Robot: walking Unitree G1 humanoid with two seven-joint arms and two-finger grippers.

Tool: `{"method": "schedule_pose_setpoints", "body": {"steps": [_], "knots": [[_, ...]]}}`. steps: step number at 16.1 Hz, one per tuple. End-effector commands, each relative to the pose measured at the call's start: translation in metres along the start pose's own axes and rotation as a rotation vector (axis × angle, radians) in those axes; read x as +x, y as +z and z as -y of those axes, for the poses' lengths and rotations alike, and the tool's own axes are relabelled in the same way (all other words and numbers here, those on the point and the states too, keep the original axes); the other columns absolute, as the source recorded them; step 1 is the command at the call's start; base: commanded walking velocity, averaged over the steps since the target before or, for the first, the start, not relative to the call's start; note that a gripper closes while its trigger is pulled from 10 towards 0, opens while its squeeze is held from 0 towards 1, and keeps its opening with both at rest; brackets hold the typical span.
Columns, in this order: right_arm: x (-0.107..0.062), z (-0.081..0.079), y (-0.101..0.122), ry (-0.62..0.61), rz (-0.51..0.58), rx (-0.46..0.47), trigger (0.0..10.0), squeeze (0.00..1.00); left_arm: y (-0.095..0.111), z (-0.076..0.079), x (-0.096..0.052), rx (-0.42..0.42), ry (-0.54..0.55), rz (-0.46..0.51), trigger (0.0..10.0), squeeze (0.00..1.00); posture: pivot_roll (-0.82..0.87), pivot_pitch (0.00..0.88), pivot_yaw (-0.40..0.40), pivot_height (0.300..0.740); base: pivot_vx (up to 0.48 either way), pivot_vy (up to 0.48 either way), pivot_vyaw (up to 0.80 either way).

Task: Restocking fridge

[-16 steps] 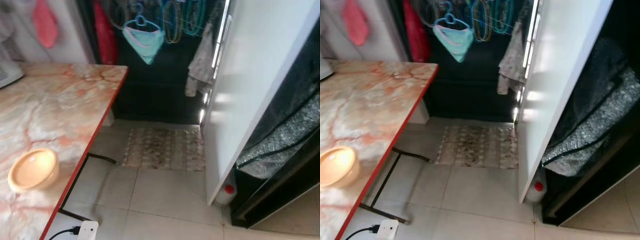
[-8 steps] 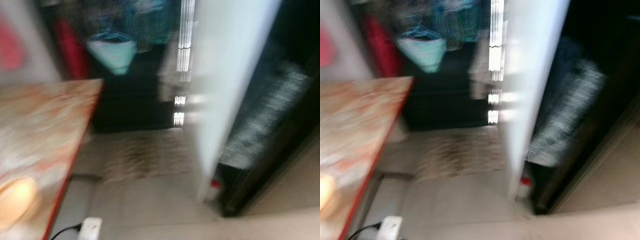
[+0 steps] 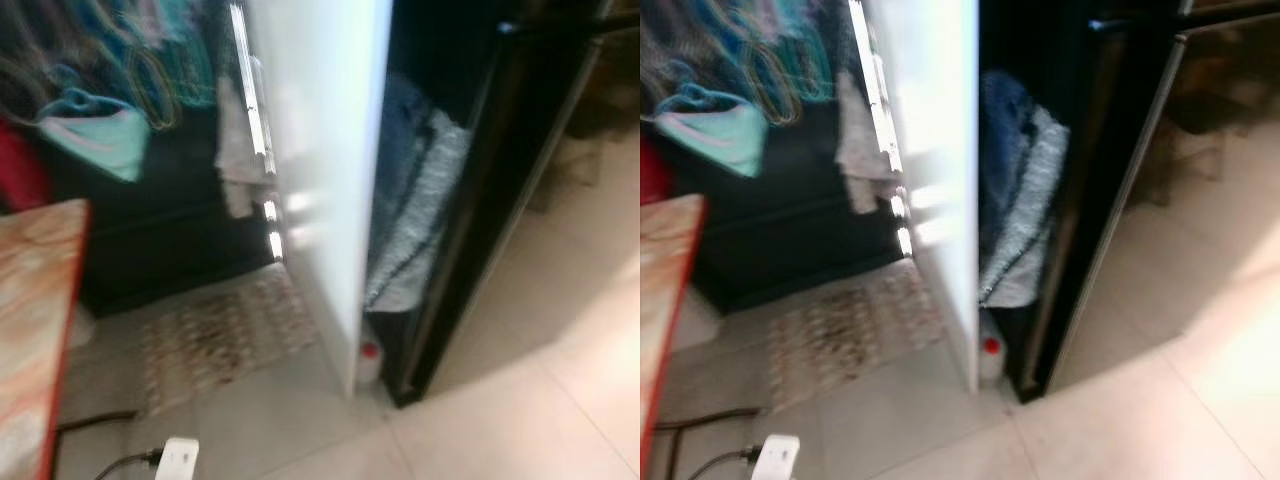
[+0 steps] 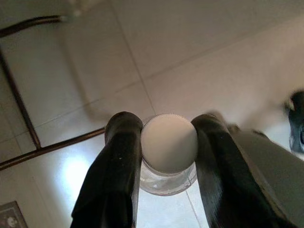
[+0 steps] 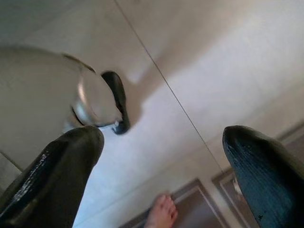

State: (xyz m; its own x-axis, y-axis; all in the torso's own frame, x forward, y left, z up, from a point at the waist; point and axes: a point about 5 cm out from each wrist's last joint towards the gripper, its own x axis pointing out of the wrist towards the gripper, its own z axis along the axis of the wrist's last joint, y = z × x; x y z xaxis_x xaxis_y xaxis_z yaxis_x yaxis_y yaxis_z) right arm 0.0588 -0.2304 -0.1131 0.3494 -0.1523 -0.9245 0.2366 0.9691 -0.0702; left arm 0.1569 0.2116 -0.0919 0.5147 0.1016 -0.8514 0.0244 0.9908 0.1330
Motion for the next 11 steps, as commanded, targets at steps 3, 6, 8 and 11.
{"method": "schedule_pose_setpoints", "body": {"steps": [3, 6, 8, 11], "knots": [[-0.002, 0.007, -0.005, -0.015, -0.022, -0.014, 10.0, 0.0, -0.003, 0.005, 0.0, -0.013, -0.009, -0.007, 10.0, 0.0, -0.11, 0.0, 0.051, 0.74, 0.0, 0.0, -0.75], [-0.002, 0.008, -0.007, -0.019, -0.023, 0.002, 10.0, 0.0, -0.003, 0.006, 0.0, -0.021, -0.008, -0.002, 10.0, 0.0, -0.13, 0.0, 0.038, 0.74, 0.0, 0.0, -0.75], [-0.002, 0.012, -0.006, -0.016, -0.027, -0.035, 10.0, 0.0, -0.001, 0.011, 0.0, -0.026, -0.011, 0.003, 10.0, 0.0, -0.11, 0.0, 0.019, 0.74, 0.0, 0.0, -0.75], [-0.003, 0.014, -0.006, -0.021, -0.025, -0.032, 10.0, 0.0, 0.0, 0.017, 0.0, -0.015, -0.027, 0.005, 10.0, 0.0, -0.12, 0.0, 0.019, 0.74, 0.0, 0.0, -0.75]]}}
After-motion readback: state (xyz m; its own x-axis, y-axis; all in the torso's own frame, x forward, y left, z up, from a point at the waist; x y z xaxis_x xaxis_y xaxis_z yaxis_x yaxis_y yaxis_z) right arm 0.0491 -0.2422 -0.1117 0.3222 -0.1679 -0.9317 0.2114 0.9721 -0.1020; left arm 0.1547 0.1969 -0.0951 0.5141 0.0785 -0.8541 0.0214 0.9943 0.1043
